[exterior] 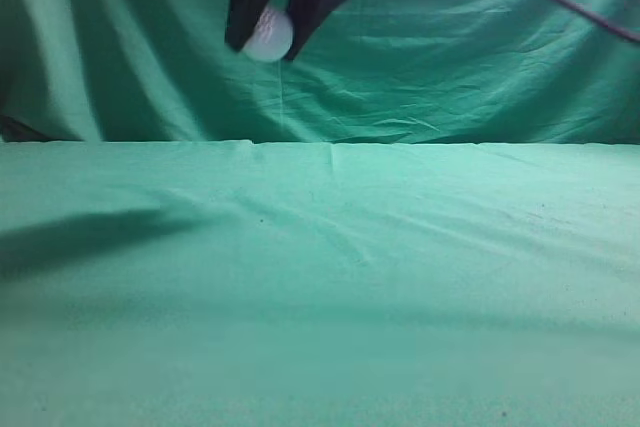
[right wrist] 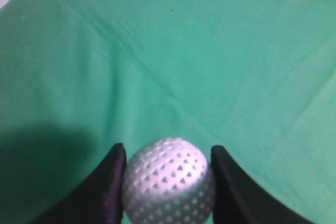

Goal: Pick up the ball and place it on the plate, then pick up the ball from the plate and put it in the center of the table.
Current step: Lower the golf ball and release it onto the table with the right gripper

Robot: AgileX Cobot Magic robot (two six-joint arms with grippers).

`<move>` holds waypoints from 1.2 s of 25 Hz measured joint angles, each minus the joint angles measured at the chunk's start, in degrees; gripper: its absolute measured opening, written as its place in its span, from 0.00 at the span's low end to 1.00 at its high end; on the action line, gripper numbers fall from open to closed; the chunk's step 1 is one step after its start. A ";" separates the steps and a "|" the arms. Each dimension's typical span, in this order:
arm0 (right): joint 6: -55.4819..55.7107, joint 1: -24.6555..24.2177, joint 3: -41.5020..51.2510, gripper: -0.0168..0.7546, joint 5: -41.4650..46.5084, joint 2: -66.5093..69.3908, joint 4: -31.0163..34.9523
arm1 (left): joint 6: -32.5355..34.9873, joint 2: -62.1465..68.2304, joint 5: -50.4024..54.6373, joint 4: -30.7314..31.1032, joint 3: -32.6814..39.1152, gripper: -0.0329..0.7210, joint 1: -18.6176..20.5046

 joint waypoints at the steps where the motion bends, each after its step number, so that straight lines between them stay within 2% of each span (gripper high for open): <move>1: -0.47 0.00 -1.58 0.43 0.33 1.74 0.50 | 0.00 0.00 0.00 0.00 0.00 0.04 0.00; 10: -3.52 2.45 -12.34 0.43 1.14 15.79 1.57 | 0.00 0.00 0.00 0.00 0.00 0.04 0.00; 20: -3.97 2.96 -13.32 0.43 -0.51 20.24 1.80 | 0.00 0.00 0.00 0.35 0.00 0.04 0.00; 24: -3.97 2.96 -13.41 0.67 -0.51 20.24 1.80 | 0.00 0.00 0.00 0.47 0.00 0.04 0.00; 26: -3.80 2.96 -13.71 0.75 -0.18 20.24 1.80 | 0.00 0.00 0.00 0.47 0.00 0.04 0.00; 30: -3.27 2.96 -18.35 0.73 7.18 20.24 1.07 | 0.00 0.00 0.32 0.83 0.00 0.04 0.00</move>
